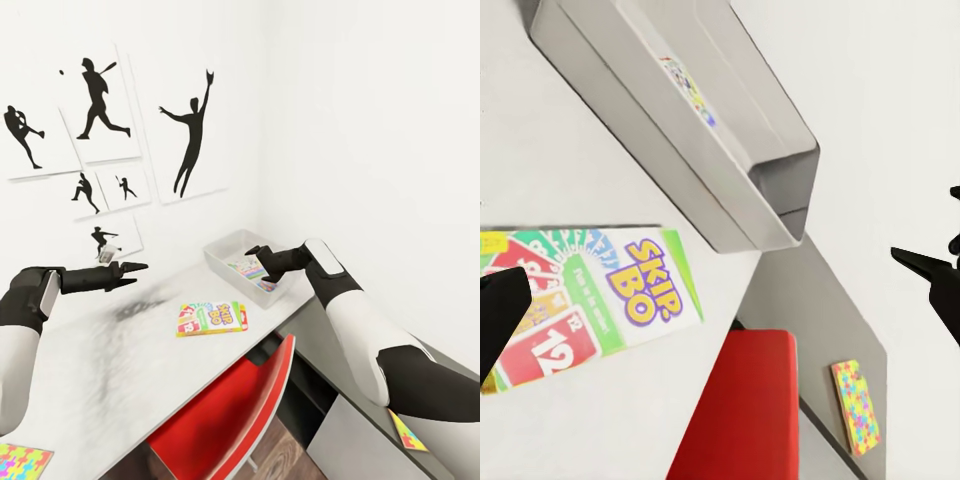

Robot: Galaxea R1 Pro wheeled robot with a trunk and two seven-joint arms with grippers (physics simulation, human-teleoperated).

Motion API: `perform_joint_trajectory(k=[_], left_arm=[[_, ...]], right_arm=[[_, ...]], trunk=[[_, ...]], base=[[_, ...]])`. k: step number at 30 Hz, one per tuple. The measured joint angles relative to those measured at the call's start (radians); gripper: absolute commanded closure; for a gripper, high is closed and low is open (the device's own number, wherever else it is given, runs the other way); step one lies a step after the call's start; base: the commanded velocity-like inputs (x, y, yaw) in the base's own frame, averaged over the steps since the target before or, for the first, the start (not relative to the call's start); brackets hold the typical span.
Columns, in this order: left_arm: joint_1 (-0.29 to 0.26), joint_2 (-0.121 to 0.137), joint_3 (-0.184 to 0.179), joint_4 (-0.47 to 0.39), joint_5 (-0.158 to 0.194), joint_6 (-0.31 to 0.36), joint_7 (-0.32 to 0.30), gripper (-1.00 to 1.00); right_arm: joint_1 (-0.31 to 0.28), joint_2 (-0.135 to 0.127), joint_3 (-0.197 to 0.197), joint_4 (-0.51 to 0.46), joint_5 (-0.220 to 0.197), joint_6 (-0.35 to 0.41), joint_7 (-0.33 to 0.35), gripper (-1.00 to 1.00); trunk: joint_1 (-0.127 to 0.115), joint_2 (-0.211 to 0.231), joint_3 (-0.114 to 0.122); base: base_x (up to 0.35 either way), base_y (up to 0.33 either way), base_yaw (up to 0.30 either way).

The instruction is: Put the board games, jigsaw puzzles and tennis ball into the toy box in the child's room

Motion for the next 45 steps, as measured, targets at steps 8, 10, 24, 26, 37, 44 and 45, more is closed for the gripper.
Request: perform_joint_trajectory(k=[8, 10, 24, 26, 37, 44, 45], left_arm=[[0.0, 0.0, 0.0, 0.0, -0.001, 0.0, 0.0, -1.0], [0.0, 0.0, 0.0, 0.0, -0.001, 0.0, 0.0, -1.0], [0.0, 0.0, -0.001, 0.0, 0.0, 0.0, 0.0, -1.0], [0.0, 0.001, -0.001, 0.0, 0.0, 0.0, 0.0, -1.0], [0.0, 0.0, -0.002, 0.0, -0.001, 0.0, 0.0, -1.0], [0.0, 0.0, -0.003, 0.0, 0.0, 0.0, 0.0, -1.0], [0.0, 0.0, -0.003, 0.0, 0.0, 0.0, 0.0, -1.0]], right_arm=[[0.001, 0.0, 0.001, 0.0, 0.0, 0.0, 0.0, -1.0], [0.001, 0.001, 0.001, 0.0, 0.0, 0.0, 0.0, -1.0], [0.001, 0.001, 0.001, 0.0, 0.001, -0.001, 0.0, -1.0], [0.001, 0.002, 0.001, 0.0, 0.001, -0.002, 0.0, -1.0], [0.001, 0.003, 0.027, 0.001, 0.002, -0.003, 0.0, -1.0], [0.001, 0.003, 0.058, 0.001, 0.003, -0.006, 0.0, -1.0], [0.001, 0.003, 0.059, 0.001, 0.003, -0.006, 0.0, -1.0]], trunk=[[0.0, 0.0, 0.01], [0.0, 0.0, 0.011], [0.0, 0.0, 0.016], [0.0, 0.0, 0.017], [0.0, 0.0, 0.022], [0.0, 0.0, 0.026], [0.0, 0.0, 0.026]], base=[[0.0, 0.0, 0.093], [0.0, 0.0, 0.027], [0.0, 0.0, 0.18], [-0.013, 0.003, 0.268], [-0.05, 0.031, 0.273], [-0.005, 0.003, 0.275], [-0.001, 0.001, 0.275]])
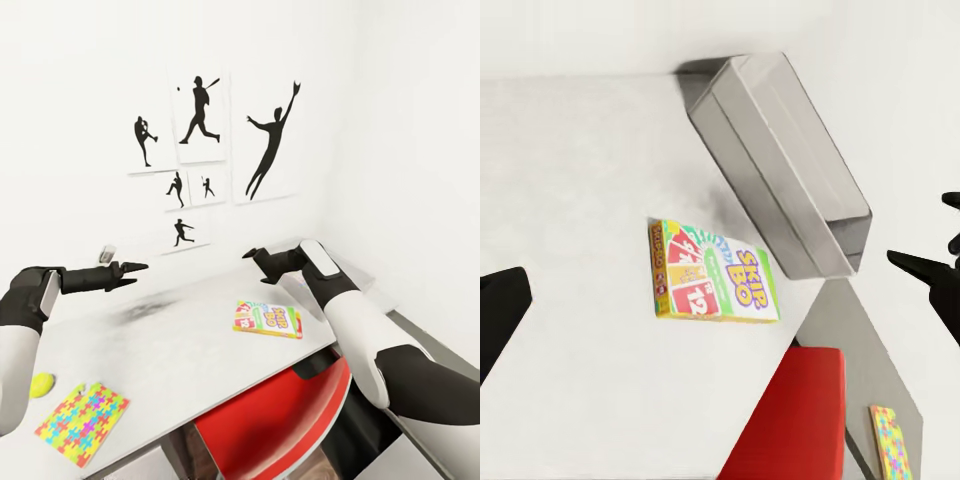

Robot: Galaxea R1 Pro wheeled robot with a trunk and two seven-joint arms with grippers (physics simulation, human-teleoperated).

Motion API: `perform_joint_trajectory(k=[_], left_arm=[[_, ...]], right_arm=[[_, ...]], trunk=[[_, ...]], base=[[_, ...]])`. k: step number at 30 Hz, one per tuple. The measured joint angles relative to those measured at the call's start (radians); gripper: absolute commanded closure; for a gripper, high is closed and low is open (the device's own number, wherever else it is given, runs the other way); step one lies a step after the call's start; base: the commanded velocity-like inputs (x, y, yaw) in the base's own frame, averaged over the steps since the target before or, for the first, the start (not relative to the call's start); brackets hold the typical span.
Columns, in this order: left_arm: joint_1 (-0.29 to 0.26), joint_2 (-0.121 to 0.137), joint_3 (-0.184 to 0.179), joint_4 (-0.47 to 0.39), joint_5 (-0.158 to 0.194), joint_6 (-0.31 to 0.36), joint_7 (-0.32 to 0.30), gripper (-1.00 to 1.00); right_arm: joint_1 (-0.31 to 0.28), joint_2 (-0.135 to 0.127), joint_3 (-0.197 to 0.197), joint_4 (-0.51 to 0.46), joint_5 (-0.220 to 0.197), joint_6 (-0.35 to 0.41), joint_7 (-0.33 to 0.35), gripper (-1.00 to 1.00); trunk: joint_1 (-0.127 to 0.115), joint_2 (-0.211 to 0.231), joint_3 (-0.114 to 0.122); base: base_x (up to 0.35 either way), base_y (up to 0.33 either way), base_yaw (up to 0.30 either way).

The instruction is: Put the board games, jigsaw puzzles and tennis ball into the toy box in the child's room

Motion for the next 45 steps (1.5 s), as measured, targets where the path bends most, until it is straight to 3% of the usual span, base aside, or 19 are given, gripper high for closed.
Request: perform_joint_trajectory(k=[17, 30, 36, 41, 44, 45], left_arm=[[0.0, 0.001, -0.003, 0.0, 0.0, 0.0, 0.0, -1.0], [0.001, 0.003, -0.006, 0.001, -0.012, -0.003, 0.006, -1.0], [0.003, 0.004, -0.008, 0.001, -0.018, -0.004, 0.012, -1.0], [0.007, 0.005, -0.01, 0.002, -0.048, -0.006, 0.017, -1.0], [0.009, 0.006, -0.011, 0.002, -0.085, -0.007, 0.021, -1.0], [0.01, 0.006, -0.012, 0.002, -0.116, -0.008, 0.023, -1.0]], right_arm=[[0.0, 0.0, 0.005, 0.001, 0.001, -0.002, -0.002, -1.0], [0.0, 0.0, 0.005, 0.003, 0.056, -0.003, -0.007, -1.0], [0.0, 0.0, 0.005, 0.003, 0.062, 0.002, -0.01, -1.0], [0.0, -0.003, 0.006, 0.003, 0.063, 0.006, -0.01, -1.0], [0.0, -0.003, 0.006, 0.006, 0.062, 0.01, -0.011, -1.0], [0.0, -0.002, 0.006, 0.007, 0.063, 0.016, -0.014, -1.0]], trunk=[[0.0, 0.0, 0.008], [0.0, 0.0, 0.015], [0.0, 0.0, 0.015], [0.0, 0.0, 0.015], [0.0, 0.0, 0.015], [0.0, 0.0, 0.015]], base=[[0.0, 0.0, 0.275], [0.0, 0.0, 0.261], [0.0, 0.0, 0.07], [0.0, 0.0, 0.019], [0.0, 0.0, 0.007], [0.0, 0.0, 0.004]])
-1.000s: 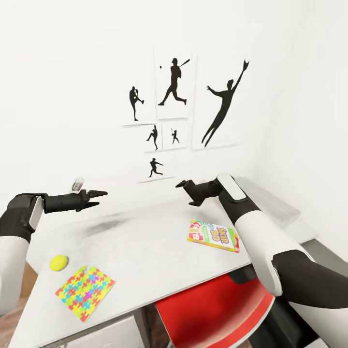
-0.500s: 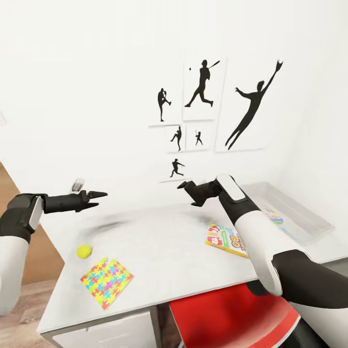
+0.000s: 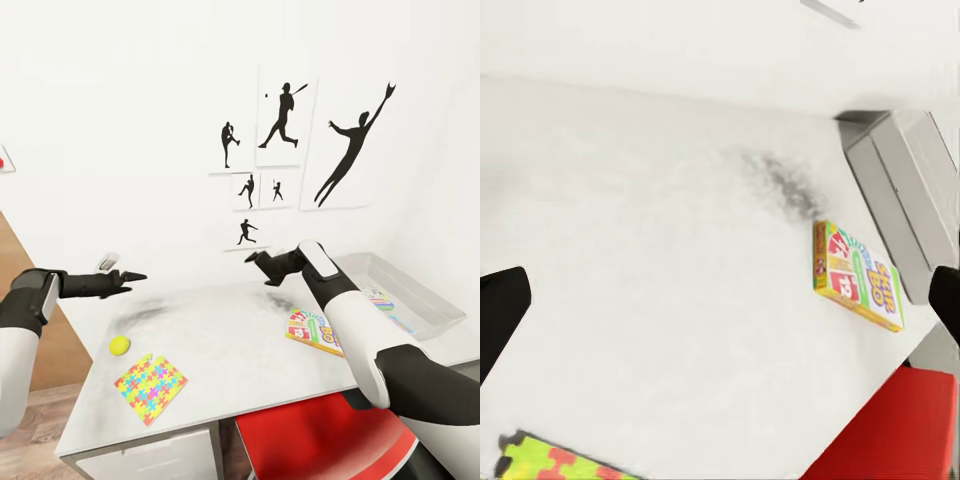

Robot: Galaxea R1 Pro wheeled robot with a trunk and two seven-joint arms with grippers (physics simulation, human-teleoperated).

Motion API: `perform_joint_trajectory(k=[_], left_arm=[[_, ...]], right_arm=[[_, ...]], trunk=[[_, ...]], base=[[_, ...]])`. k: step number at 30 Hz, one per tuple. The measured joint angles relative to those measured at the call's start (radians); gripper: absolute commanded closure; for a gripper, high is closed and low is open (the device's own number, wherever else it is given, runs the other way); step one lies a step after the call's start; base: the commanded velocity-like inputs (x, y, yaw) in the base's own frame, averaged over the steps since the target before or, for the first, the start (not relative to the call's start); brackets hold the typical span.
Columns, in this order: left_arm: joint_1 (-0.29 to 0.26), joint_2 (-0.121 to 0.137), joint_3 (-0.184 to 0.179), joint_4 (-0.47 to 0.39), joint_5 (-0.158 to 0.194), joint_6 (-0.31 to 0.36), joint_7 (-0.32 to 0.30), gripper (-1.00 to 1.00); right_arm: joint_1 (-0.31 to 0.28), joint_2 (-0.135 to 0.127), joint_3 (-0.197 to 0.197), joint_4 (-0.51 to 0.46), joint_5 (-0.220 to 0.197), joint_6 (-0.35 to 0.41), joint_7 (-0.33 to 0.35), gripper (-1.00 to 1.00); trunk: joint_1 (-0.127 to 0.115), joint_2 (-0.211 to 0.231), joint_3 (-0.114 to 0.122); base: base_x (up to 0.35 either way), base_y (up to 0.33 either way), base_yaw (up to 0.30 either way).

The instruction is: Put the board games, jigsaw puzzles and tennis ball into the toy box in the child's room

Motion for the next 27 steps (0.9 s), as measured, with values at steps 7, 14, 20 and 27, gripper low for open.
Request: perform_joint_trajectory(k=[7, 14, 20, 27], left_arm=[[0.002, -0.001, 0.001, 0.001, -0.114, -0.002, 0.003, -1.0], [0.004, 0.001, 0.004, 0.002, -0.145, -0.002, 0.003, -1.0], [0.006, 0.014, 0.007, 0.002, -0.152, -0.004, 0.005, -1.0], [0.007, 0.034, 0.008, 0.003, -0.155, -0.004, 0.007, -1.0]], right_arm=[[-0.002, 0.005, -0.001, -0.001, 0.0, 0.094, -0.028, -1.0], [-0.006, 0.024, -0.001, -0.005, 0.0, 0.149, -0.121, -1.0], [-0.01, 0.032, -0.004, -0.006, -0.004, 0.166, -0.22, -1.0], [-0.01, 0.035, -0.003, -0.006, -0.006, 0.167, -0.253, -1.0]], trunk=[[0.0, 0.0, 0.0], [0.0, 0.0, 0.0], [0.0, 0.0, 0.0], [0.0, 0.0, 0.0]], base=[[0.0, 0.0, 0.001], [0.0, 0.0, 0.0], [-0.002, 0.012, 0.0], [-0.052, 0.144, 0.0]])
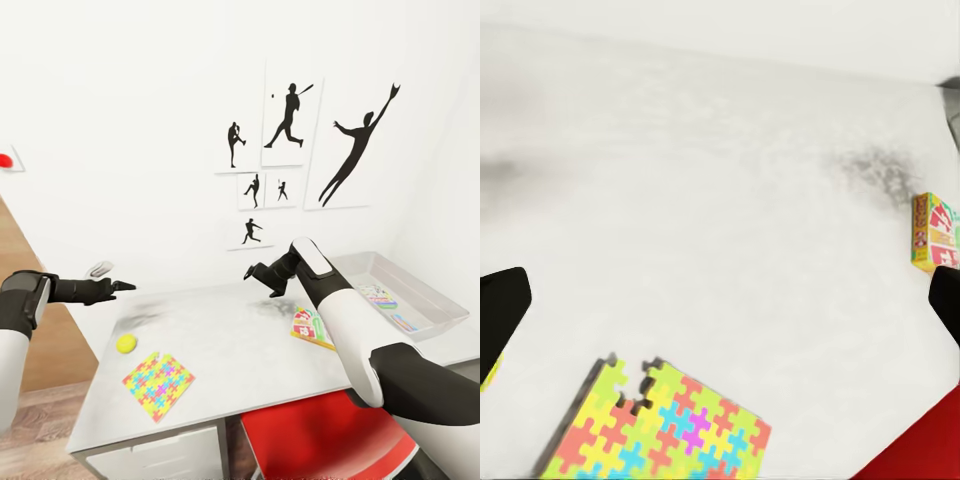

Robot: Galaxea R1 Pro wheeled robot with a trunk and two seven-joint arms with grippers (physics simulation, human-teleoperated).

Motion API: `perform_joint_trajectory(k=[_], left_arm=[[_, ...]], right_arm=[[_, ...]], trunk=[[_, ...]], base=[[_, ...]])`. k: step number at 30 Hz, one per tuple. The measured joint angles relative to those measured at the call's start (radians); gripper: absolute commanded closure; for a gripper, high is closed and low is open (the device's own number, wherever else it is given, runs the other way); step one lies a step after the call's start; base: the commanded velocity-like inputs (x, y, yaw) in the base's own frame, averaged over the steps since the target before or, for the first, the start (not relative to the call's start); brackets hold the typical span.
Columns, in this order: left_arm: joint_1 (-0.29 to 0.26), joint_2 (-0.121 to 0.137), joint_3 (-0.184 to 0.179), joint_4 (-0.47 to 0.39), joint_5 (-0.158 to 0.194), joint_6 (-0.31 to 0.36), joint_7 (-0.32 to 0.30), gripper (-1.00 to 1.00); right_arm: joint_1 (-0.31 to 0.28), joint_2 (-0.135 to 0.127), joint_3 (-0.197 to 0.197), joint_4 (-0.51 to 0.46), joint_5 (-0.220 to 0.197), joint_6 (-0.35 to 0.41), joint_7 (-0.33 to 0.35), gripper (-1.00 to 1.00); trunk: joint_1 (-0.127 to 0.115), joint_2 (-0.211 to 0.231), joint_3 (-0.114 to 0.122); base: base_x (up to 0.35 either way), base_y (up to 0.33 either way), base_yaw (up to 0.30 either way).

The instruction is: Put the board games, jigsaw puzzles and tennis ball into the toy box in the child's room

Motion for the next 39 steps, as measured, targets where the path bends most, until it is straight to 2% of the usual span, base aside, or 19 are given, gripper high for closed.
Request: perform_joint_trajectory(k=[9, 25, 27, 31, 33, 36, 39], left_arm=[[0.013, 0.017, 0.0, 0.0, -0.001, -0.002, 0.002, -1.0], [0.04, 0.022, -0.002, 0.006, -0.018, -0.013, 0.037, -1.0], [0.046, 0.023, -0.002, 0.006, -0.019, -0.017, 0.049, -1.0], [0.062, 0.026, 0.0, 0.006, -0.02, -0.025, 0.095, -1.0], [0.073, 0.037, 0.001, 0.007, -0.021, -0.033, 0.139, -1.0], [0.082, 0.053, 0.002, 0.008, -0.02, -0.046, 0.168, -1.0], [0.102, 0.067, 0.004, 0.009, -0.02, -0.062, 0.184, -1.0]], right_arm=[[0.0, 0.007, 0.001, 0.001, 0.002, -0.002, -0.005, -1.0], [0.001, 0.018, 0.011, 0.008, 0.004, 0.0, -0.009, -1.0], [0.001, 0.018, 0.027, 0.009, 0.004, 0.0, -0.01, -1.0], [0.001, 0.019, 0.099, 0.009, 0.005, -0.002, -0.01, -1.0], [0.001, 0.02, 0.162, 0.006, 0.006, -0.004, -0.014, -1.0], [0.002, 0.023, 0.205, 0.003, 0.006, -0.005, -0.018, -1.0], [0.004, 0.024, 0.225, 0.0, 0.005, -0.005, -0.013, -1.0]], trunk=[[0.0, 0.0, 0.0], [0.0, 0.0, 0.0], [0.0, 0.0, 0.0], [0.0, 0.0, 0.0], [0.0, 0.0, 0.0], [0.0, 0.0, 0.0], [0.0, 0.0, 0.0]], base=[[-0.019, 0.045, 0.0], [-0.076, 0.099, 0.0], [-0.012, 0.013, 0.0], [-0.005, 0.006, 0.0], [-0.002, 0.002, 0.0], [0.0, 0.0, 0.0], [0.0, 0.0, 0.0]])
